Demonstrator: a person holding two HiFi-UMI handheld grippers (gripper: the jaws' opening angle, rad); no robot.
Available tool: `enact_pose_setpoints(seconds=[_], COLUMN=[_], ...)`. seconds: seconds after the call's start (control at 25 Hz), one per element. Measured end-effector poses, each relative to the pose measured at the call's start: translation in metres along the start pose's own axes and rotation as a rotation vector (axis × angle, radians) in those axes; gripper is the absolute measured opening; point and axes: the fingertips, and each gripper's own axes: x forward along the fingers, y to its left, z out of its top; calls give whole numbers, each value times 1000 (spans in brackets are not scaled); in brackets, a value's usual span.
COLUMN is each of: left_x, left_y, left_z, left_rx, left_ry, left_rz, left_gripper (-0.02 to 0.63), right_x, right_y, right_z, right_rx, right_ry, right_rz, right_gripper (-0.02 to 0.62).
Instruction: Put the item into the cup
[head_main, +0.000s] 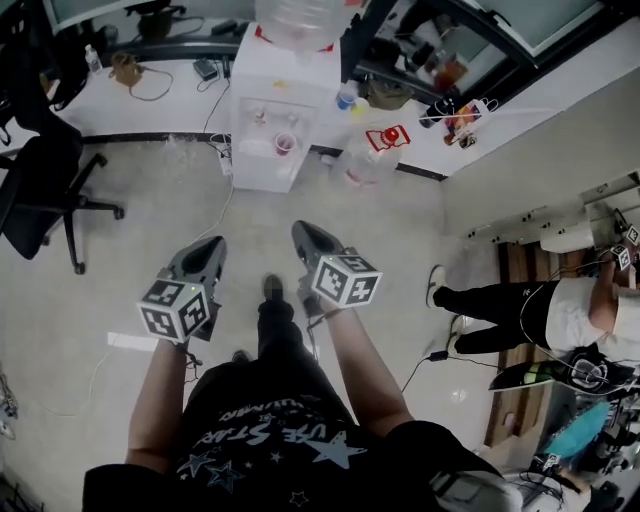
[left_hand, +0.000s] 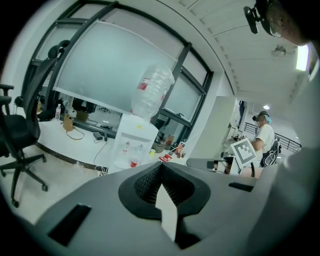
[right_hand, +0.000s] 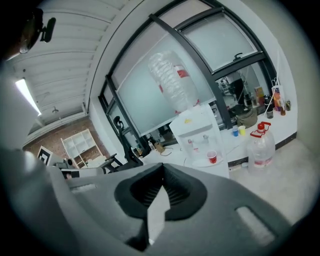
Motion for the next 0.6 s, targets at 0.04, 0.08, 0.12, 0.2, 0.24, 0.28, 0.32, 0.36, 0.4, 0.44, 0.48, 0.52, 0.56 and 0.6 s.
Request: enact_pose_setpoints(seconds=[0.04, 0.08, 0.12, 0.2, 0.24, 0.28, 0.32, 0.36, 0.4, 0.44, 0.48, 0.52, 0.56, 0.6], left_x=[-6, -12, -16, -24, -28, -32, -37, -42, -47, -52, -56, -60, -63, -66], left_y=[-3, -7, -11, -18, -21, -25, -28, -31, -35, -38, -42, -46, -50, -54], left_z=[-1, -3, -4, -5, -6, -8, -10, -12, -15, -17, -18, -19, -20, -21], left_rx=[3, 5, 5, 7, 10, 13, 16, 19, 22, 26, 29, 33, 38, 42], left_ry=[-5, -10, -13, -14, -13, -12, -12, -13, -15, -17, -19, -21, -23, -24], left_rz=[-5, -12, -18, -30, -37, -43, -51, -59, -67, -74, -81, -87, -93, -97], left_gripper=[6, 6, 6, 6, 6, 6, 6, 6, 6, 6, 6, 6, 6, 6], right_x=[-8, -16, -23, -34, -39, -44, -49, -54, -59, -64, -69, -74, -79, -85], right_y=[5, 10, 14, 20, 23, 27, 32, 38, 44, 50, 55, 59, 62, 65], right_z=[-3, -6, -9, -14, -17, -20, -23, -26, -30, -32, -34, -36, -37, -38], right_rx=[-3, -5, -6, -4, -3, -2, -3, -7, -13, -19, -25, -29, -33, -36], right_ry=[-6, -11, -13, -13, -13, -14, -16, -18, -20, -22, -24, -26, -28, -29], right_rz=[-2, -5, -8, -16, -18, -19, -17, -14, -11, -8, -6, -4, -3, -3], right_gripper=[0, 0, 0, 0, 0, 0, 0, 0, 0, 0, 0, 0, 0, 0])
